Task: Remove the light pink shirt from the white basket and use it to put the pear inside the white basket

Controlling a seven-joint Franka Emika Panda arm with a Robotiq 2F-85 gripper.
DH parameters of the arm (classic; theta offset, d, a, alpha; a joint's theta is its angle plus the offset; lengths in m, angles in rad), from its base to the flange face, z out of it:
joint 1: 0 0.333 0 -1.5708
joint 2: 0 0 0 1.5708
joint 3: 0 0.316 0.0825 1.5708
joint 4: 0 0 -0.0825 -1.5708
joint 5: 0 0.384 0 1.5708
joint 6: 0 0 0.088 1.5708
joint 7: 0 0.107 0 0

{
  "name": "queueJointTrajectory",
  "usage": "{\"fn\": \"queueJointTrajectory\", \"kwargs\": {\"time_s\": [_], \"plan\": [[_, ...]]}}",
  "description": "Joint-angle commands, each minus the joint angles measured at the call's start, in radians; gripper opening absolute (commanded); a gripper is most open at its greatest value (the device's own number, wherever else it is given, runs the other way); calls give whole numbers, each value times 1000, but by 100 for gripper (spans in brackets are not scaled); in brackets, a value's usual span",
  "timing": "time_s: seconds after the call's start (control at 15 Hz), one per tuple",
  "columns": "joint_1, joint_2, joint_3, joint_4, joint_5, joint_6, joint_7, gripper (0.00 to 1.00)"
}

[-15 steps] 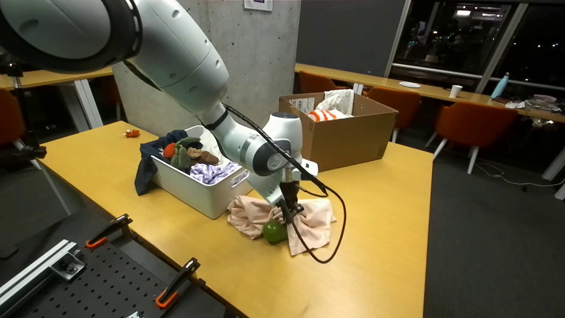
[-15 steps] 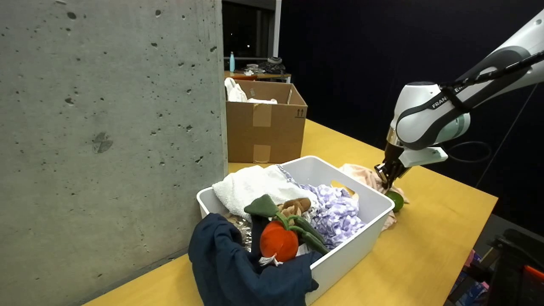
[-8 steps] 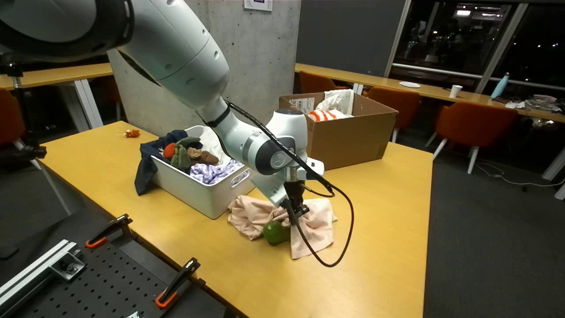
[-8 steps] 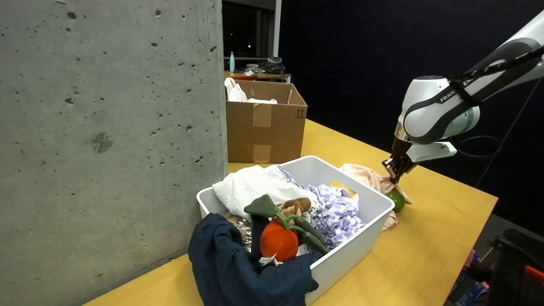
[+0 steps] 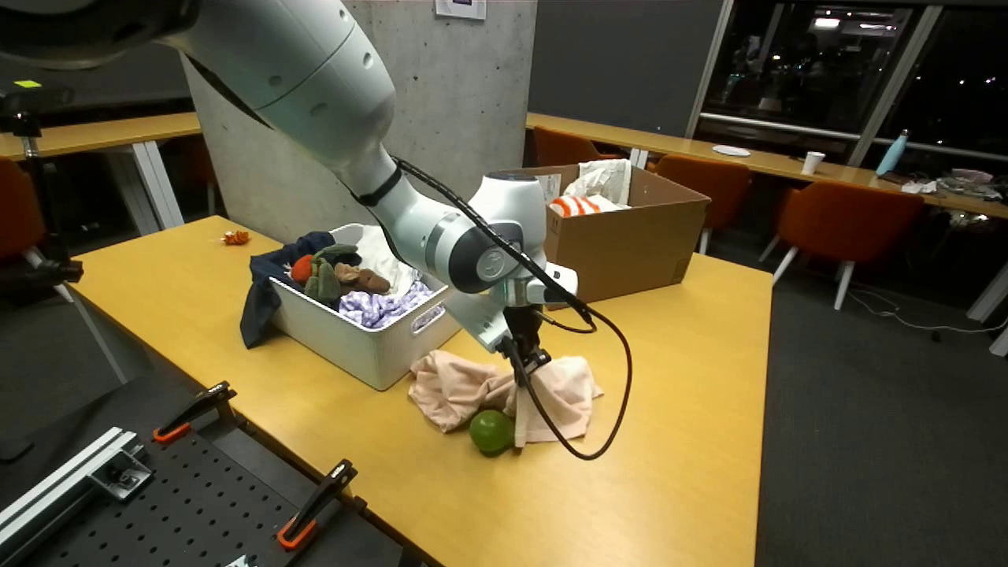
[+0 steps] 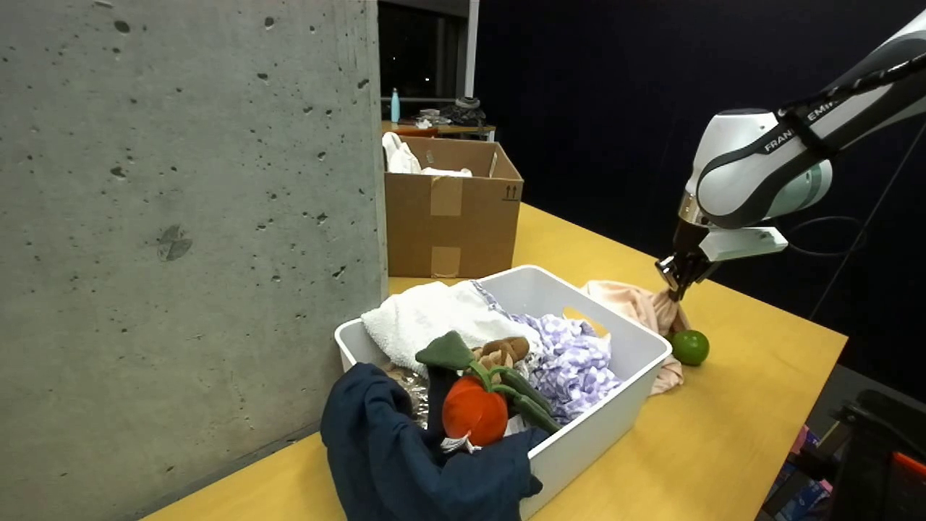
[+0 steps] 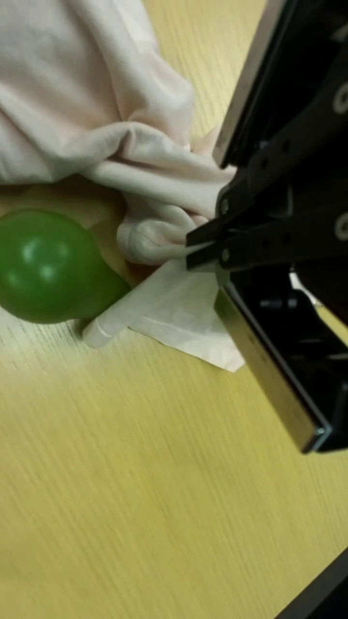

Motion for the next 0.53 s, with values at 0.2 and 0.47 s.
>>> {"fn": "queueJointTrajectory", "kwargs": {"time_s": [0.2, 0.47], "plan": [[48, -148, -34, -142, -26, 4, 24, 1], [55, -236, -59, -220, -39, 7, 33, 1]]}}
